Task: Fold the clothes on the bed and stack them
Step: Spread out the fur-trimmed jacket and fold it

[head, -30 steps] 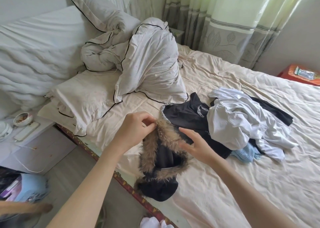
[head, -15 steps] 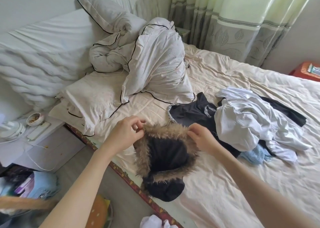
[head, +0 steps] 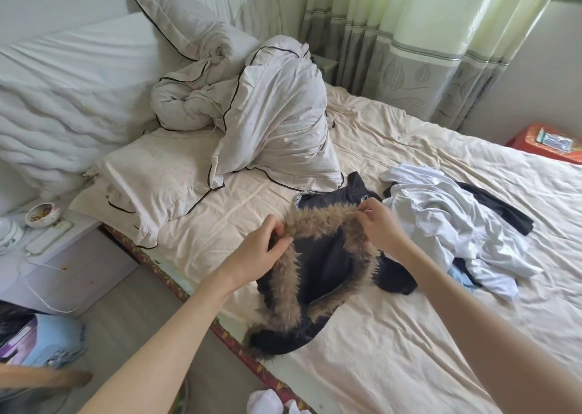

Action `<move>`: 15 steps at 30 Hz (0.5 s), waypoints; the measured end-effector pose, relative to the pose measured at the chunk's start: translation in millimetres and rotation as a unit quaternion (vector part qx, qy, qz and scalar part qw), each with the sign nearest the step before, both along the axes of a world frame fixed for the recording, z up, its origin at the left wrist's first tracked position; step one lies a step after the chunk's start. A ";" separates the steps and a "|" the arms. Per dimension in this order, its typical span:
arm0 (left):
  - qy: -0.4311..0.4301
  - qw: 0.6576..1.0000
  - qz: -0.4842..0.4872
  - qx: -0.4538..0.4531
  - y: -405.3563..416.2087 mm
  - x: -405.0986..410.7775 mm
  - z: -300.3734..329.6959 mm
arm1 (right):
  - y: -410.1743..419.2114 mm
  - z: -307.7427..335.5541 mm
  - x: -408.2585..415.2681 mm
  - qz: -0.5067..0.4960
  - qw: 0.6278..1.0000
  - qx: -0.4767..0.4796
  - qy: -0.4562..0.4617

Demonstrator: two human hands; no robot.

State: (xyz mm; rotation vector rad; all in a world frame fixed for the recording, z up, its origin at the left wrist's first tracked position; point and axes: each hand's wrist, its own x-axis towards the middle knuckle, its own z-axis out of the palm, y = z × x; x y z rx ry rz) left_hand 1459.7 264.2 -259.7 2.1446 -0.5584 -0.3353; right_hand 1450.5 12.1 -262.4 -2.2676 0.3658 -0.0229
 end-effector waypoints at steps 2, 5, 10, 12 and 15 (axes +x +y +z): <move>-0.020 0.999 0.036 -0.015 2.7 3.0 -3.3 | 1.7 0.9 -2.8 0.010 1.000 0.000 0.002; -0.053 0.996 0.063 -0.016 5.3 7.4 -3.4 | 8.2 6.2 -7.0 0.033 0.998 -0.043 -0.015; -0.141 0.990 0.013 -0.008 0.9 11.6 12.3 | 26.7 18.2 -12.9 0.074 0.993 -0.046 -0.075; -0.179 0.984 -0.003 0.022 -6.1 12.8 19.2 | 34.6 24.5 -15.2 0.073 0.991 -0.003 -0.110; -0.200 0.980 -0.003 0.025 -17.3 13.1 26.6 | 44.3 33.6 -17.9 0.073 0.982 0.116 -0.127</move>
